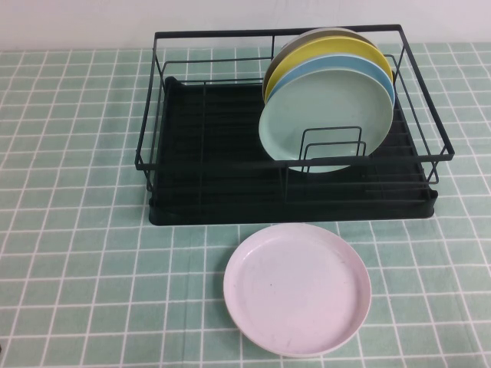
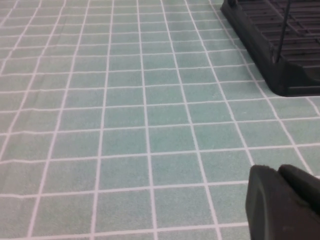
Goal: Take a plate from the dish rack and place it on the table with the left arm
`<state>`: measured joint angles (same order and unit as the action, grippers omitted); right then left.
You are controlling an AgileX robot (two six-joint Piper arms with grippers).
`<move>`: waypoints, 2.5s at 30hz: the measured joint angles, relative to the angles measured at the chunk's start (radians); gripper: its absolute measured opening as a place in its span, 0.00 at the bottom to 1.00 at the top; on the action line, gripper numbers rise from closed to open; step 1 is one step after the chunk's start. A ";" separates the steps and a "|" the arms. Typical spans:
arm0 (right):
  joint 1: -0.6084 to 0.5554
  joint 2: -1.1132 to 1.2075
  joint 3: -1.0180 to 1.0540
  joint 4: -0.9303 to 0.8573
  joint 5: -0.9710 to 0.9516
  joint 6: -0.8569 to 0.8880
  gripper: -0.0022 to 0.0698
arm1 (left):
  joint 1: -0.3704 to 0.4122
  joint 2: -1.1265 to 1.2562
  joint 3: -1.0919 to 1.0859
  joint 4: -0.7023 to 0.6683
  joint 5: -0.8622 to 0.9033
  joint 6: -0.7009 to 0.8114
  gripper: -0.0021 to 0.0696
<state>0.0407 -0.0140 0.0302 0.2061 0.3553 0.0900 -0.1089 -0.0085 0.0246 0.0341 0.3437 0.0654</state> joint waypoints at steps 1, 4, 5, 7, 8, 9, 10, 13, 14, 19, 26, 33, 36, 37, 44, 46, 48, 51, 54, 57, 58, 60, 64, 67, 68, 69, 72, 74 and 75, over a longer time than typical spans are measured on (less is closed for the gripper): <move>0.000 0.000 0.000 0.000 0.000 0.000 0.00 | 0.000 0.000 0.000 0.012 -0.002 0.000 0.03; 0.000 0.000 0.000 0.000 0.000 0.000 0.00 | 0.000 0.000 0.000 0.022 -0.002 0.000 0.03; 0.000 0.000 0.000 0.000 0.000 0.000 0.00 | 0.000 0.000 0.000 0.019 -0.002 0.000 0.03; 0.000 0.000 0.000 0.000 0.000 0.000 0.00 | 0.000 0.000 0.000 0.001 -0.006 0.000 0.03; 0.000 0.000 0.000 0.000 0.000 0.000 0.00 | 0.000 0.000 0.000 -0.009 -0.009 0.000 0.03; 0.000 0.000 0.000 0.000 0.000 0.000 0.00 | 0.000 0.000 0.000 -0.025 -0.011 0.000 0.03; 0.000 0.000 0.000 0.000 0.000 0.000 0.00 | 0.000 0.000 0.000 -0.046 -0.013 -0.003 0.03; 0.000 0.000 0.000 0.000 0.000 0.000 0.00 | 0.000 0.000 0.000 -0.117 -0.030 -0.013 0.03; 0.000 0.000 0.000 0.000 0.000 0.000 0.00 | 0.000 0.000 0.000 -0.148 -0.043 -0.022 0.03; 0.000 0.000 0.000 0.000 0.000 0.000 0.00 | 0.000 0.000 0.000 -0.369 -0.155 -0.122 0.03; 0.000 0.000 0.000 0.000 0.000 0.000 0.00 | 0.000 0.000 0.000 -0.483 -0.378 -0.182 0.03; 0.000 0.000 0.000 0.000 0.000 0.000 0.00 | 0.000 0.000 -0.027 -0.513 -0.515 -0.315 0.03; 0.000 0.000 0.000 0.000 0.000 0.000 0.00 | 0.000 0.033 -0.157 -0.450 -0.255 -0.248 0.03; 0.000 0.000 0.000 0.002 0.000 0.000 0.00 | 0.000 0.067 -0.218 -0.418 -0.147 -0.210 0.03; 0.000 0.000 0.000 0.002 0.000 0.000 0.00 | 0.000 0.405 -0.639 -0.331 0.382 0.162 0.03; 0.000 0.000 0.000 0.002 0.000 0.000 0.00 | 0.000 0.494 -0.735 -0.328 0.439 0.271 0.03; 0.000 0.000 0.000 0.002 0.000 0.000 0.00 | 0.000 0.581 -0.831 -0.328 0.471 0.382 0.03; 0.000 0.000 0.000 0.002 0.000 0.000 0.00 | 0.000 0.728 -0.950 -0.349 0.501 0.510 0.03; 0.000 0.000 0.000 0.002 0.000 0.000 0.00 | 0.000 0.878 -1.054 -0.411 0.526 0.620 0.03; 0.000 0.000 0.000 0.002 0.000 0.000 0.00 | 0.000 1.032 -1.159 -0.514 0.562 0.748 0.03; 0.000 0.000 0.000 0.002 0.000 0.000 0.00 | 0.000 1.089 -1.195 -0.548 0.583 0.787 0.03; 0.000 0.000 0.000 0.002 0.000 0.000 0.00 | -0.012 1.194 -1.263 -0.584 0.633 0.846 0.03; 0.000 0.000 0.000 0.002 0.000 0.000 0.00 | -0.105 1.373 -1.415 -0.559 0.675 0.900 0.03; 0.000 0.000 0.000 0.002 0.000 0.000 0.00 | -0.196 1.492 -1.527 -0.501 0.682 0.913 0.03; 0.000 0.000 0.000 0.002 0.000 0.000 0.00 | -0.221 1.532 -1.565 -0.487 0.687 0.913 0.03; 0.000 0.000 0.000 0.002 0.000 0.000 0.00 | -0.237 1.569 -1.603 -0.483 0.689 0.916 0.03; 0.000 0.000 0.000 0.002 0.000 0.000 0.00 | -0.270 1.659 -1.706 -0.478 0.694 0.924 0.03; 0.000 0.000 0.000 0.002 0.000 0.000 0.00 | -0.279 1.713 -1.775 -0.475 0.697 0.930 0.03; 0.000 0.000 0.000 0.002 0.000 0.000 0.00 | -0.284 1.732 -1.799 -0.463 0.697 0.938 0.03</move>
<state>0.0407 -0.0140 0.0302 0.2082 0.3553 0.0900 -0.3925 1.7236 -1.7746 -0.4294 1.0405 1.0032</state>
